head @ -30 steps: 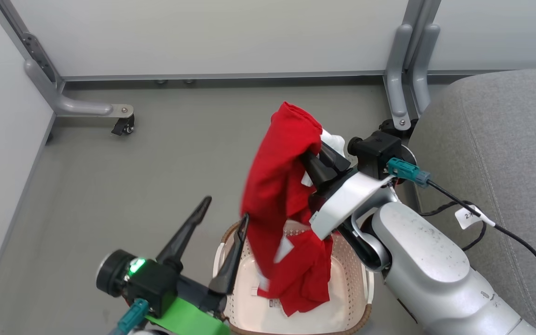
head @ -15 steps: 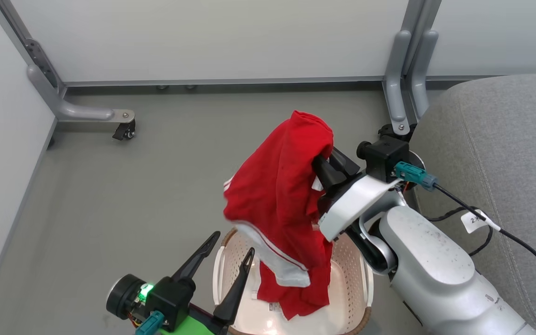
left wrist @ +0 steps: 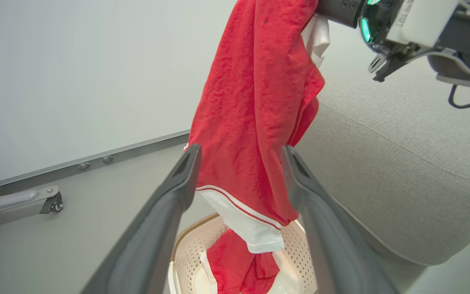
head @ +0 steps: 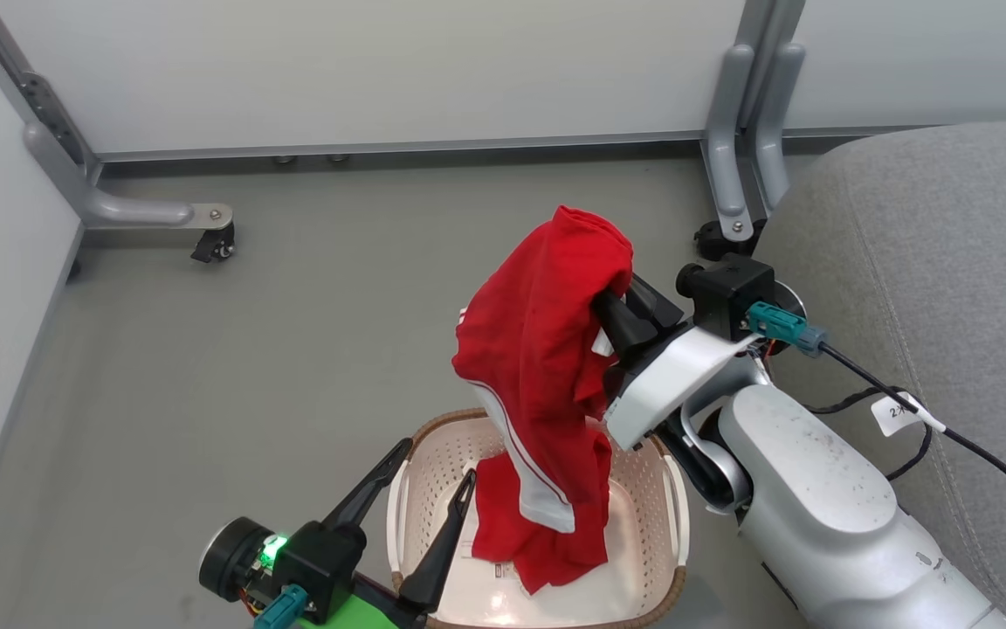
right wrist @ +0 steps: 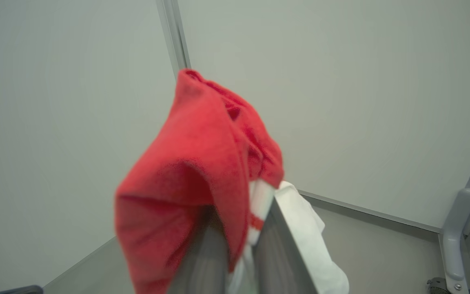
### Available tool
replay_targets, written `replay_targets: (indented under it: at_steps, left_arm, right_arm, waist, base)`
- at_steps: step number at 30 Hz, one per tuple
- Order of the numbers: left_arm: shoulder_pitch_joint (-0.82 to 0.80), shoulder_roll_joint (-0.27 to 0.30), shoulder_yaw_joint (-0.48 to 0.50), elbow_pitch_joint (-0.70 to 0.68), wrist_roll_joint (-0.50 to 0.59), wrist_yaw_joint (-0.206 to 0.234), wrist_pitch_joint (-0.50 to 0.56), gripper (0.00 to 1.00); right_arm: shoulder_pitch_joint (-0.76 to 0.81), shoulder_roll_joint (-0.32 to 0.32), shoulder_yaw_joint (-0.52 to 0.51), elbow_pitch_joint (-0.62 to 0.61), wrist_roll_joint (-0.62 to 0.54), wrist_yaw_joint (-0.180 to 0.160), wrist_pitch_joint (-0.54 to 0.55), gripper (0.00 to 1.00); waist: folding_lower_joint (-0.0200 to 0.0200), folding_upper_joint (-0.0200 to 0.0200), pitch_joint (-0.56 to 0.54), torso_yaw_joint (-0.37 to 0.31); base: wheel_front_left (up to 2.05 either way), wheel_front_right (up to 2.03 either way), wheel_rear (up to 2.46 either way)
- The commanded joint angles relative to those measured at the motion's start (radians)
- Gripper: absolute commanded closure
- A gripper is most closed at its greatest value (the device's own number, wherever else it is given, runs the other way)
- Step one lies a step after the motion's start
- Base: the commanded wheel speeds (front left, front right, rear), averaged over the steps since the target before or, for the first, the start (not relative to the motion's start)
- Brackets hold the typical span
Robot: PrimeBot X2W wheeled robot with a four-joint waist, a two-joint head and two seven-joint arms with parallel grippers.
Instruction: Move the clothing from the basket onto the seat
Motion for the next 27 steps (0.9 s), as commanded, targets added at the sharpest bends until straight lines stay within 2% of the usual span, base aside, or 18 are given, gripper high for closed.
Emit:
replay_targets:
  at_steps: [1, 6, 13, 27]
  left_arm:
    - [-0.014, 0.006, -0.001, -0.001, 0.002, -0.002, -0.005, 0.00]
    - [-0.031, 0.013, -0.006, -0.011, 0.008, -0.005, 0.001, 0.00]
    - [-0.055, 0.031, -0.008, -0.035, 0.020, -0.010, 0.014, 0.00]
    - [-0.088, 0.073, -0.026, -0.097, 0.038, -0.021, 0.070, 0.00]
  right_arm:
    - [0.008, -0.004, -0.004, 0.002, -0.007, 0.000, 0.000, 1.00]
    - [0.012, -0.007, -0.010, 0.007, -0.009, 0.000, -0.003, 1.00]
    - [0.022, -0.012, -0.027, 0.019, -0.011, 0.000, -0.010, 1.00]
    - [0.057, -0.006, -0.111, 0.028, -0.019, 0.000, -0.033, 1.00]
  waist:
    - [0.0000, 0.0000, 0.014, -0.031]
    - [0.0000, 0.0000, 0.033, -0.105]
    - [0.0000, 0.0000, 0.068, -0.243]
    - [0.0000, 0.0000, 0.140, -0.500]
  base:
    - [0.00, 0.00, 0.00]
    - [0.00, 0.00, 0.00]
    - [0.00, 0.00, 0.00]
    - [0.00, 0.00, 0.00]
